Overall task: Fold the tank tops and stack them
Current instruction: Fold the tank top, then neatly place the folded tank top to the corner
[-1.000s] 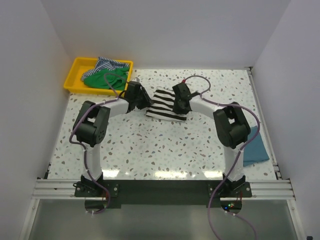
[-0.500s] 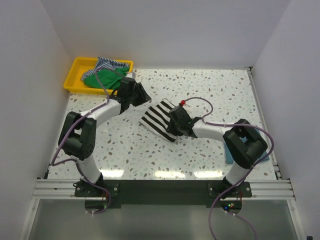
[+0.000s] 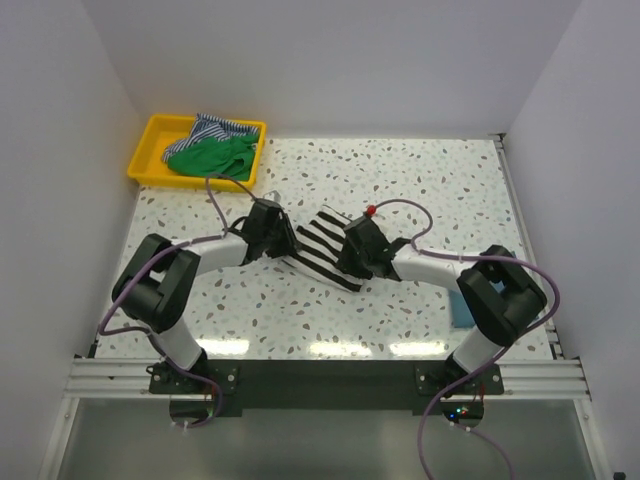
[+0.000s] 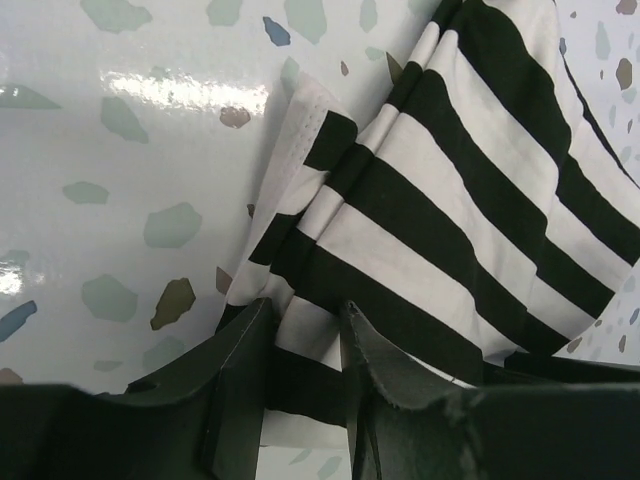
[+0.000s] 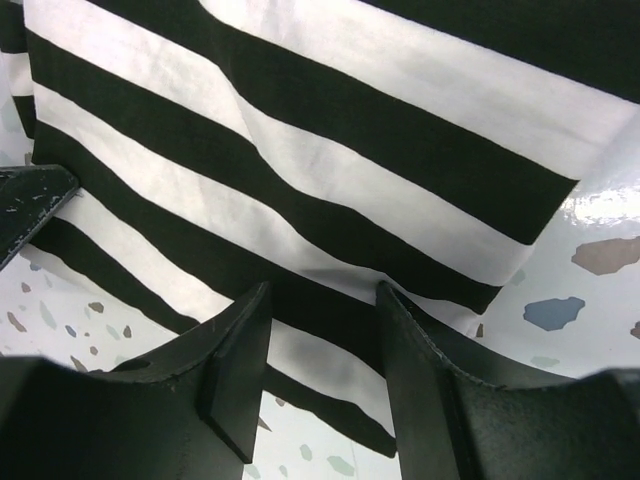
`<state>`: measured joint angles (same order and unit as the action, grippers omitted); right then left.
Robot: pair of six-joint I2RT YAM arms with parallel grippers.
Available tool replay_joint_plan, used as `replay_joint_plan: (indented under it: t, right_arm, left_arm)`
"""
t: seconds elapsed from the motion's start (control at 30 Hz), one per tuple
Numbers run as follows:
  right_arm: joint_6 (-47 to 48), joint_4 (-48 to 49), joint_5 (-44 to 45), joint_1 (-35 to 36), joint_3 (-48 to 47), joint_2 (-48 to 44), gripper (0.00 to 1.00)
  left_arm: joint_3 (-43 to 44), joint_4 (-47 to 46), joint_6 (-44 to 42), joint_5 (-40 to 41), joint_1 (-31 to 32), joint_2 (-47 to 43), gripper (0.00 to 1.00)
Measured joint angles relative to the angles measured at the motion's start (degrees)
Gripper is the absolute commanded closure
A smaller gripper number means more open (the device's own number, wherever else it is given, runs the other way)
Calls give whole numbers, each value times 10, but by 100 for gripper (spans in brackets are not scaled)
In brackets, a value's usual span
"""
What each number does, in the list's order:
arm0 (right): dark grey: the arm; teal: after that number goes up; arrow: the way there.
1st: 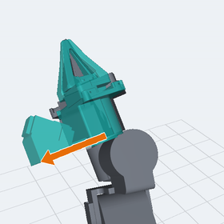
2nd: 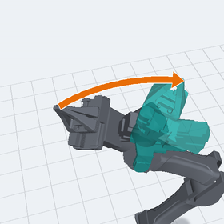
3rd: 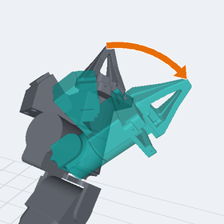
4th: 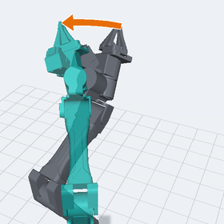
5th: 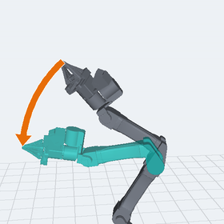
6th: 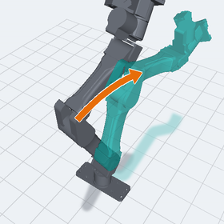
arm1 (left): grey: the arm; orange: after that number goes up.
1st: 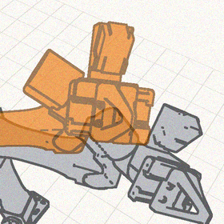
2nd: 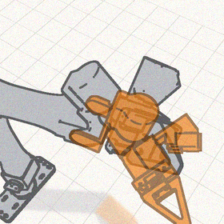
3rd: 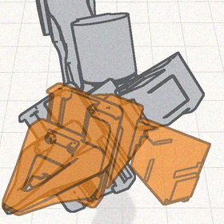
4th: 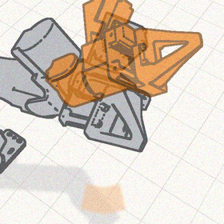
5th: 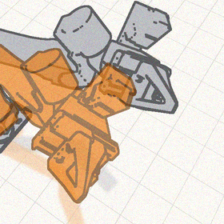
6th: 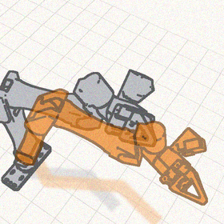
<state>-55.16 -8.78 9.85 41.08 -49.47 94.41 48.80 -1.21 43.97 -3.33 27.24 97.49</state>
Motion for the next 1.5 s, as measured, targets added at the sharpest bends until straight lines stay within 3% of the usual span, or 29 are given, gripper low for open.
replay_joint_plan:
  t: [0.17, 0.33, 0.57, 0.73, 0.87, 1.0, 1.2, 1.37, 1.5]
  right_arm:
    - [20, -45, 10, -8, -23, 5, 46]
    - [56, -84, 6, -61, -63, 30, 43]
    - [125, -148, 14, -111, -171, 103, 33]
    - [161, -210, 32, -123, -249, 137, 23]
    - [168, -245, 56, -144, -254, 99, 17]
    - [154, -257, 67, -162, -193, -21, 18]
    - [80, -219, 19, -161, 5, -211, 21]
    - [0, -171, -22, -148, 151, -263, 22]
    - [-50, -122, -23, -123, 188, -266, 22]
  left_arm:
    - [-17, -25, 5, 2, 19, -4, 66]
    - [-53, -49, 23, 4, 54, -24, 68]
    - [-78, -74, 62, 4, 150, -36, 69]
    - [-73, -84, 82, -5, 238, -27, 63]
    - [-52, -70, 80, -24, 251, -18, 55]
    - [-28, -38, 64, -34, 251, -24, 53]
    - [-1, 47, 28, -38, 251, -115, 50]
    - [7, 93, 0, -36, 250, -205, 48]
    - [6, 127, -22, -28, 249, -261, 47]
